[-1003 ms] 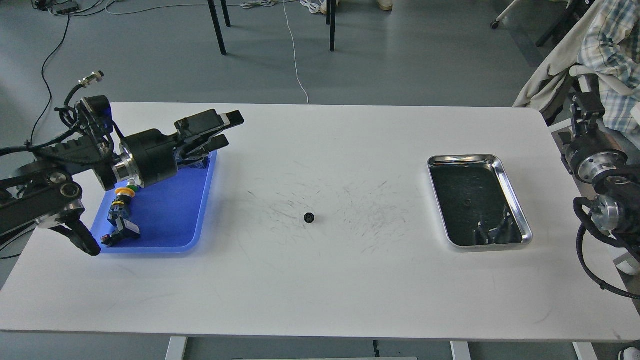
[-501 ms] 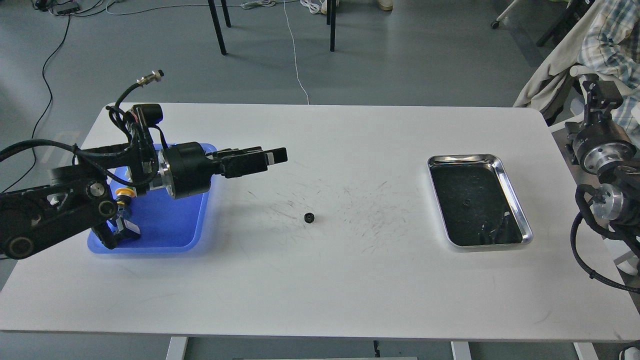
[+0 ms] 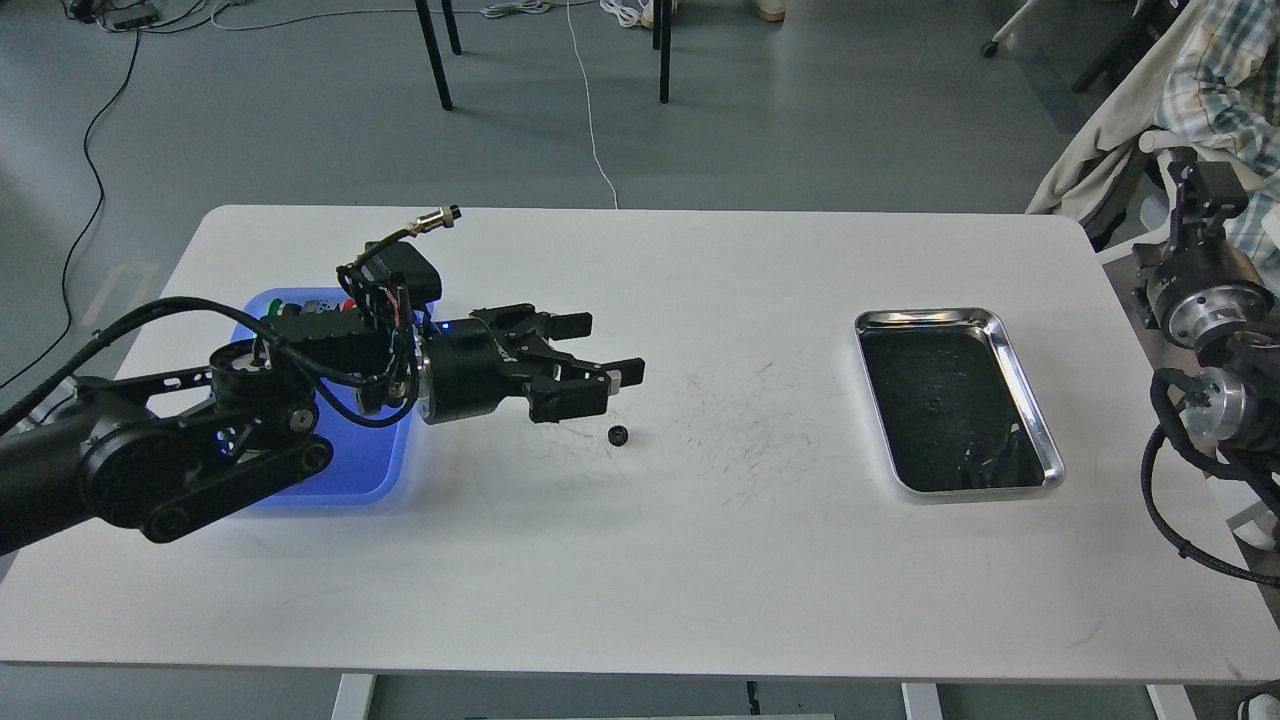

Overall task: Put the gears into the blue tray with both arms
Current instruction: 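Lower the left gripper onto the black part and close on it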

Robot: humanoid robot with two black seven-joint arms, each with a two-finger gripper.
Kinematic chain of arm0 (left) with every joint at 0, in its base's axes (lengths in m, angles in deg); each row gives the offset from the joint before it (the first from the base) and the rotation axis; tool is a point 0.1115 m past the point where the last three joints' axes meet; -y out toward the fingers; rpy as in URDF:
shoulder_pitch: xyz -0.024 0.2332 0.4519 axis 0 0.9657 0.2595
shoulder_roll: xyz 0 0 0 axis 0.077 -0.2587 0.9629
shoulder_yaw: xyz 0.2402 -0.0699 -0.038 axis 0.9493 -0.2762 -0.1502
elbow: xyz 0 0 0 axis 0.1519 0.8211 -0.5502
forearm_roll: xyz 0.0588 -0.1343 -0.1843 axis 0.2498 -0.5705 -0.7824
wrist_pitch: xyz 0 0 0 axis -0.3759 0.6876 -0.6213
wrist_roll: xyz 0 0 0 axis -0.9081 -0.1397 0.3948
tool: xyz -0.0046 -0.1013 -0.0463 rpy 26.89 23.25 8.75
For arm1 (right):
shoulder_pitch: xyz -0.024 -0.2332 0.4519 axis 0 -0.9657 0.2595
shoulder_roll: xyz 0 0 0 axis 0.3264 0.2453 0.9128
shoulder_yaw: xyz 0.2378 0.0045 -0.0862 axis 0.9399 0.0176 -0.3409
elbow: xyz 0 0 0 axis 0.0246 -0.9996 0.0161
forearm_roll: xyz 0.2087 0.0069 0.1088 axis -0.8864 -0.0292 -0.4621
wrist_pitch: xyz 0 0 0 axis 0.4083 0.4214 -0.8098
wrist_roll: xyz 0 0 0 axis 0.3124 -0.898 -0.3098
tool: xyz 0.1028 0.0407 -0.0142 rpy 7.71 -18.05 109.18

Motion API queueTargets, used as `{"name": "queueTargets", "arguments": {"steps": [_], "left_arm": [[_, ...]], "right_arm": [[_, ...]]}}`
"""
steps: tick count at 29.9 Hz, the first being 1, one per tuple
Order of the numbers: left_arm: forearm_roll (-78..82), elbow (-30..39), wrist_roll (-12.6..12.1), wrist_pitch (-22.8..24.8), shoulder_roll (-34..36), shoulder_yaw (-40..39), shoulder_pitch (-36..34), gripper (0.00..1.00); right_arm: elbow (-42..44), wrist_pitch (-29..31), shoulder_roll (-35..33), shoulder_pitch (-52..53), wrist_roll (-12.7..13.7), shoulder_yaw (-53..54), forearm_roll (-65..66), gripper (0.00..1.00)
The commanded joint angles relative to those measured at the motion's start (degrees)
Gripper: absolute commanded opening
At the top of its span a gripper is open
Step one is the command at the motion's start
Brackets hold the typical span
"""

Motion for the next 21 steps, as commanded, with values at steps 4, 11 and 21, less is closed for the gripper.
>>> {"name": "queueTargets", "arguments": {"steps": [4,11,21], "left_arm": [[3.0,-4.6,4.2,-0.1,-4.3,1.0,-0.9,0.99],[14.5,-10.0,4.2,-2.7,-9.0,1.0,0.0,0.92],[22.8,-16.8,4.2,-6.9,-11.6,1.3,-0.1,0.91]], "right_arm": [[-0.1,-0.1,-0.4,0.1,0.0,-0.1,0.0,0.96],[0.0,0.0,-0.8,0.1,0.0,-0.2,0.0,0.96],[0.0,-0.1,-0.8,0.1,0.0,-0.7,0.1,0.96]]}}
